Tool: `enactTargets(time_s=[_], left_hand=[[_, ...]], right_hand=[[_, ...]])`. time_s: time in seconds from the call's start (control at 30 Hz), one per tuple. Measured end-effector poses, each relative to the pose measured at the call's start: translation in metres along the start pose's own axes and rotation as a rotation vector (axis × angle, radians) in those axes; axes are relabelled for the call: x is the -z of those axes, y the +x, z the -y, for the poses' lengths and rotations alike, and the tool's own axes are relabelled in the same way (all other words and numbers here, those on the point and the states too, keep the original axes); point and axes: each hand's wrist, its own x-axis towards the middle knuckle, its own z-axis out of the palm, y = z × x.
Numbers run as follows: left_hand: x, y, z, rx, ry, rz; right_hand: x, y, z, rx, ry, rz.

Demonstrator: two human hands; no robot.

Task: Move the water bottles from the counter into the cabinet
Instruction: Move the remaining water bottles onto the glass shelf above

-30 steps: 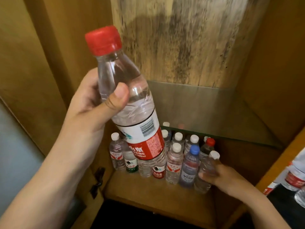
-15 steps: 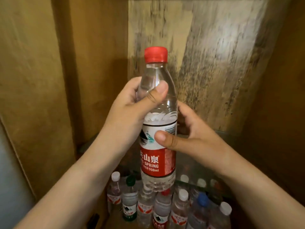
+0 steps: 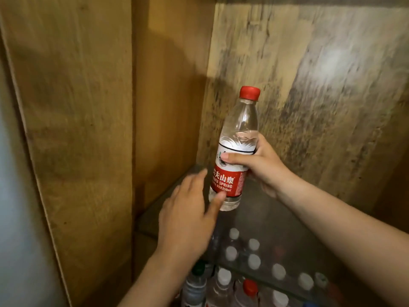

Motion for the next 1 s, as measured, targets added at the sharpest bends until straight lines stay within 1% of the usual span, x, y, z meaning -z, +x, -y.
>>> enactTargets(time_s=[0.03, 0.1, 0.17, 0.23, 0.43, 0.53, 0.57, 0.67, 0.7, 0.8, 0.9, 1.0], left_hand=[[-0.004, -0.002, 0.008, 0.01, 0.127, 0.018], [-0.007, -0.005, 0.015, -0.025, 0.188, 0.074], [-0.007, -0.005, 0.016, -0.08, 0.2, 0.107], [-0.007, -0.005, 0.016, -0.095, 0.204, 0.114], [-0.006, -0.002, 0.016, -0.043, 0.199, 0.137], [-0.003, -0.003, 0.014, -0.043, 0.186, 0.133], [-0.003, -0.004, 0.014, -0.045, 0.183, 0.13], [-0.003, -0.005, 0.013, -0.045, 0.193, 0.129], [-0.004, -0.005, 0.012, -0.042, 0.198, 0.129], [-0.005, -0.005, 0.012, -0.044, 0.209, 0.131], [-0.008, -0.005, 0.012, -0.056, 0.226, 0.116], [-0.01, -0.004, 0.014, -0.056, 0.233, 0.112]], right_hand=[[-0.002, 0.011, -0.003, -0.018, -0.002, -0.008], [-0.007, 0.032, -0.009, -0.062, 0.026, -0.026], [-0.012, 0.054, -0.014, -0.101, 0.053, -0.046], [-0.017, 0.073, -0.018, -0.111, 0.067, -0.072], [-0.021, 0.098, -0.029, -0.081, 0.116, 0.001], [-0.02, 0.094, -0.036, -0.027, 0.139, -0.041], [-0.02, 0.09, -0.04, -0.019, 0.101, -0.06], [-0.025, 0.077, -0.059, -0.057, -0.184, -0.08], [-0.026, 0.073, -0.066, -0.072, -0.241, -0.093], [-0.029, 0.072, -0.076, -0.088, -0.234, -0.131], [-0.033, 0.079, -0.078, -0.113, -0.21, -0.124], [-0.039, 0.088, -0.078, -0.122, -0.245, -0.132]])
